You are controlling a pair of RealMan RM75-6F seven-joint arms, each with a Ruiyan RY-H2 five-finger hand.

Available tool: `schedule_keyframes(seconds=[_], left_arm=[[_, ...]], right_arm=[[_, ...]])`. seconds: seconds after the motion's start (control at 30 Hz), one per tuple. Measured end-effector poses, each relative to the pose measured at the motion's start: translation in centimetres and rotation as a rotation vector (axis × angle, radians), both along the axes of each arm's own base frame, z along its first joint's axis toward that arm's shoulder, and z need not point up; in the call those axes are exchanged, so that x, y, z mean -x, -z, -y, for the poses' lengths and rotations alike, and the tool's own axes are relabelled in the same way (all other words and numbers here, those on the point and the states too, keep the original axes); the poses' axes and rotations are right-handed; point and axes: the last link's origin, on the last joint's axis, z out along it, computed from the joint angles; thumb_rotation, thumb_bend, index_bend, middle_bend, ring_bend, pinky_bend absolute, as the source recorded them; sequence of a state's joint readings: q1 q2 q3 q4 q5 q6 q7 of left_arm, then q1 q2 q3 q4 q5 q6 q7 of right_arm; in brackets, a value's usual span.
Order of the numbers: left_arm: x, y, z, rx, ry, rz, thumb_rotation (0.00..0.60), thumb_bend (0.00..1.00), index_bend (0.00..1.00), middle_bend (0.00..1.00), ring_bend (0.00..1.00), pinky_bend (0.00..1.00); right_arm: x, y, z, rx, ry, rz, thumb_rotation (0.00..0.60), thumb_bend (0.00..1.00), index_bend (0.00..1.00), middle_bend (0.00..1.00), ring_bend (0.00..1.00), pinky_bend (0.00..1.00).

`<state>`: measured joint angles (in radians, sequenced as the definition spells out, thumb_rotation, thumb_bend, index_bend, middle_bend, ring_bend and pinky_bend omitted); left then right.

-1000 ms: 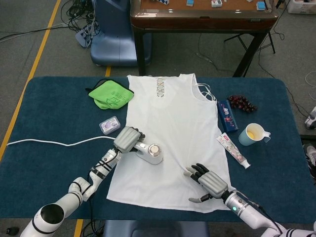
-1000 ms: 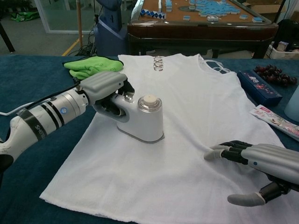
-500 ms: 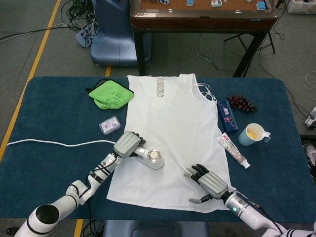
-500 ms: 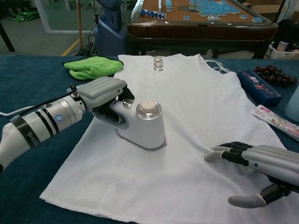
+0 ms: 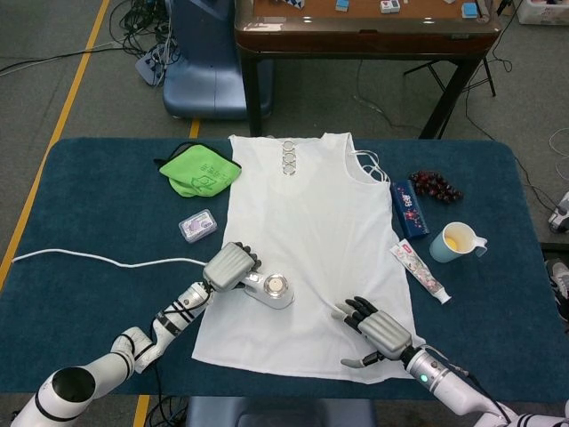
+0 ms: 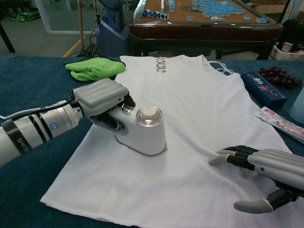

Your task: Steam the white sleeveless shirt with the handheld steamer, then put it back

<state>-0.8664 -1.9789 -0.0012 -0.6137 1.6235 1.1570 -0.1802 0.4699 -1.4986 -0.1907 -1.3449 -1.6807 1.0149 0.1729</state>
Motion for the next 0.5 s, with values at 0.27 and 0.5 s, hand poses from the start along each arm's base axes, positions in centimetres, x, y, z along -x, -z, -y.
schedule_keyframes(seconds=[0.27, 0.5], left_arm=[[0.6, -1.1, -1.4, -0.052, 0.011, -0.04, 0.6, 0.22, 0.8, 0.7, 0.58, 0.62], [1.8, -2.4, -3.1, -0.099, -0.014, -0.082, 0.6, 0.22, 0.8, 0.7, 0.58, 0.62]], right_arm=[[0.0, 0.0, 0.1, 0.0, 0.003, 0.0, 0.222, 0.0, 0.05, 0.09, 0.0, 0.0], [-0.1, 0.1, 0.3, -0.003, 0.005, -0.001, 0.222, 0.0, 0.05, 0.09, 0.0, 0.0]])
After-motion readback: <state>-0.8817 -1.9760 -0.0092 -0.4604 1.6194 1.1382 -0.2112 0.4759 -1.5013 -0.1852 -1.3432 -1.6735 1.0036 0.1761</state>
